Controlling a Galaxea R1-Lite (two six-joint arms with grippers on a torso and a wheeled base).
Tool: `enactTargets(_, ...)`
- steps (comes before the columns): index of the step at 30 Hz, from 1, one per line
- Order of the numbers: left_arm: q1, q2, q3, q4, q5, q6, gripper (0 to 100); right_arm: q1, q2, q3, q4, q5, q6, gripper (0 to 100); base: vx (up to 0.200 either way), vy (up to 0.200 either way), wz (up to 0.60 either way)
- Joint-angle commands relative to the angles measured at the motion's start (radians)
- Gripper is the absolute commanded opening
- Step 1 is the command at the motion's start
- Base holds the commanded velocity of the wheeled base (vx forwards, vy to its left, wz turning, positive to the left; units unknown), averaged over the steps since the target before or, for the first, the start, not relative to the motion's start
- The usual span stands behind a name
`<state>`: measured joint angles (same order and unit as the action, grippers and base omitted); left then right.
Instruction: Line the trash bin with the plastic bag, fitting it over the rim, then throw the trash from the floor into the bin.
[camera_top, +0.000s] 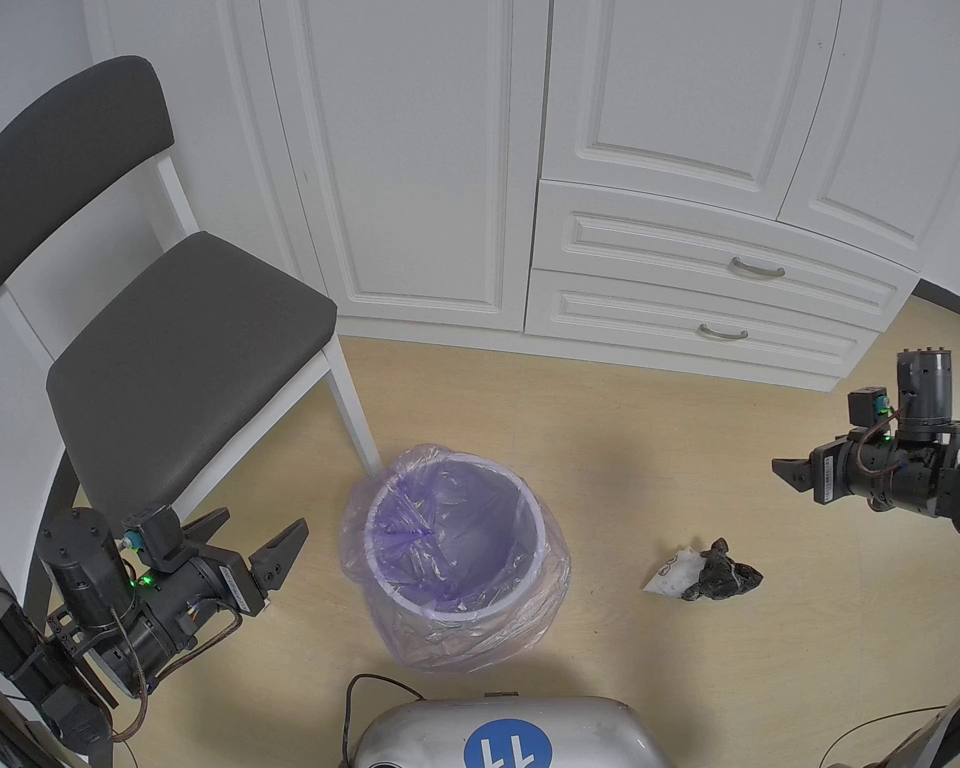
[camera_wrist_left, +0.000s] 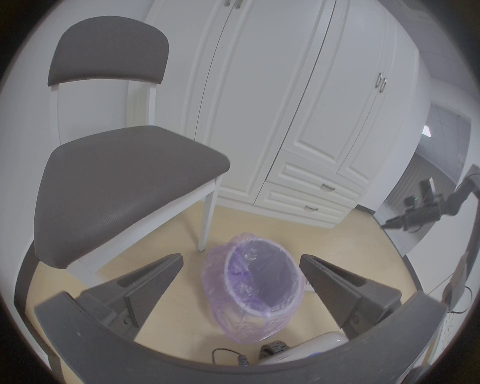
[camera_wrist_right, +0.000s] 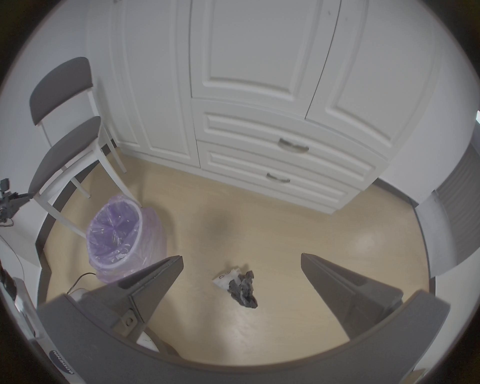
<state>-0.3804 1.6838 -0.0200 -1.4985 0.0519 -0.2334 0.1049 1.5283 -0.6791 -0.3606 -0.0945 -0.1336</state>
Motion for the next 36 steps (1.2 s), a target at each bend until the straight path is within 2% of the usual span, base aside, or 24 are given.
enactTargets(1,-0.038,-0.128,0.020,0.021,0.006,-0.027,100,-0.051,0.259,-0.063,0.003,0.042,0.029,100,0.000,0.000,0.00)
enactTargets(5,-0.038,-0.136,0.020,0.037,0.006,-0.021,100,-0.086,0.383,-0.089,0.005,0.047,0.026,100,0.000,0.000,0.00)
enactTargets(16,-0.071,-0.142,0.020,0.136,0.008,-0.020,100,-0.182,0.716,-0.194,0.003,0.139,0.026,100,0.000,0.000,0.00)
enactTargets(21,-0.084,-0.142,0.020,0.138,0.008,-0.020,100,-0.225,0.871,-0.287,0.006,0.179,0.032,100,0.000,0.000,0.00)
enactTargets(25,-0.086,-0.142,0.020,0.138,0.008,-0.018,100,-0.226,0.915,-0.385,0.026,0.188,0.060,100,0.000,0.000,0.00)
enactTargets(28,-0.086,-0.142,0.020,0.138,0.008,-0.020,100,-0.215,0.978,-0.488,0.104,0.187,0.072,100,0.000,0.000,0.00)
enactTargets(30,-0.086,-0.141,0.020,0.138,0.008,-0.020,100,-0.214,0.984,-0.545,0.215,0.188,0.074,100,0.000,0.000,0.00)
enactTargets(31,-0.086,-0.141,0.020,0.138,0.008,-0.020,100,-0.214,0.984,-0.545,0.215,0.188,0.074,100,0.000,0.000,0.00)
enactTargets(32,-0.086,-0.139,0.020,0.138,0.008,-0.018,100,-0.211,0.990,-0.600,0.313,0.188,0.072,100,0.000,0.000,0.00)
enactTargets(33,-0.086,-0.136,0.020,0.138,0.008,-0.018,100,-0.208,0.997,-0.619,0.351,0.188,0.069,100,0.000,0.000,0.00)
enactTargets(36,-0.086,-0.124,0.020,0.136,0.008,-0.018,100,-0.197,1.000,-0.640,0.410,0.185,0.066,100,0.000,0.000,0.00)
